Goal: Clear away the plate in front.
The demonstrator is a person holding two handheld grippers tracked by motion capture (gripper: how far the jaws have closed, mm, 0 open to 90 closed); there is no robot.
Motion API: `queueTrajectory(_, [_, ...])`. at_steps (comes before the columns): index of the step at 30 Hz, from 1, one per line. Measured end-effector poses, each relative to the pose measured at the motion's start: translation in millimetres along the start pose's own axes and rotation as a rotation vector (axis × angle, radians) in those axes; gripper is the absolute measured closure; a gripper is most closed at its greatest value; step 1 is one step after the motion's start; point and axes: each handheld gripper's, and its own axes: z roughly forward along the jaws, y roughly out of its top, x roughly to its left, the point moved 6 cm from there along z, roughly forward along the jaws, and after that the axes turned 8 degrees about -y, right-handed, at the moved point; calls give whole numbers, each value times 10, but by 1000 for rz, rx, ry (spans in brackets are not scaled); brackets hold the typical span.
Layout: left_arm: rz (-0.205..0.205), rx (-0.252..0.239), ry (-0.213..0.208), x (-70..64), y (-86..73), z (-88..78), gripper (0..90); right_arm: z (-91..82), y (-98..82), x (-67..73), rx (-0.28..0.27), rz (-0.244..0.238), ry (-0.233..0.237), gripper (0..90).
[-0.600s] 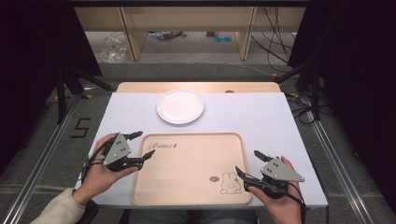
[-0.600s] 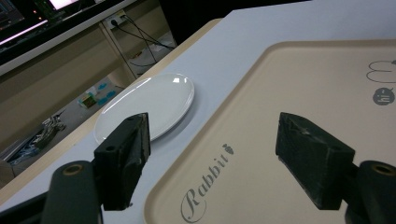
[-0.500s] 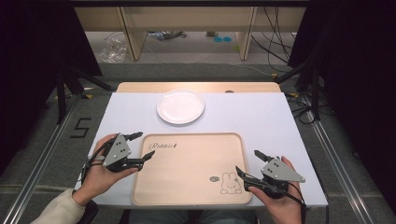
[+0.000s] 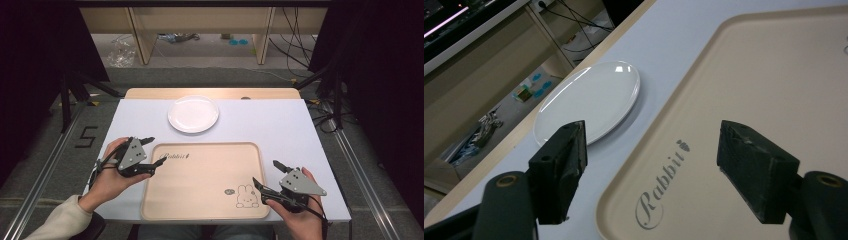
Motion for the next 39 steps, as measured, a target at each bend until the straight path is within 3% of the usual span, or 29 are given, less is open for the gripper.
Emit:
queueTrajectory(11, [81, 108, 2, 127, 36, 308, 282, -4, -3, 0, 4, -1, 4, 208])
queueTrajectory(18, [122, 146, 12, 210, 52, 439, 285, 9, -4, 0, -3, 0, -1, 208])
queueTrajectory(21, [121, 145, 20, 243, 61, 490, 286, 6, -4, 0, -1, 1, 3, 208])
queueTrajectory(23, [143, 174, 22, 277, 50, 508, 288, 5, -12, 15, 9, 14, 9, 208])
queueTrajectory(24, [128, 154, 32, 282, 53, 544, 288, 5, -12, 15, 9, 14, 9, 208])
queueTrajectory(26, [152, 182, 32, 318, 45, 568, 291, 12, -5, 2, -4, 2, 1, 208])
queueTrajectory(27, [136, 166, 39, 322, 49, 609, 293, 13, -5, 3, -3, 3, 2, 208])
queueTrajectory(29, [170, 201, 43, 368, 54, 673, 296, 17, -8, 2, -2, 3, 4, 208])
queueTrajectory(32, [166, 196, 46, 379, 64, 749, 299, 19, -8, 2, -3, 1, 3, 209])
queueTrajectory(36, [217, 246, 55, 437, 80, 880, 300, 17, -10, -1, -2, 2, 4, 209])
queueTrajectory(38, [223, 258, 62, 487, 112, 934, 306, 9, -16, 15, 9, 18, 15, 208])
queueTrajectory(39, [227, 246, 69, 507, 136, 967, 308, 15, -12, 3, 0, 3, 7, 209])
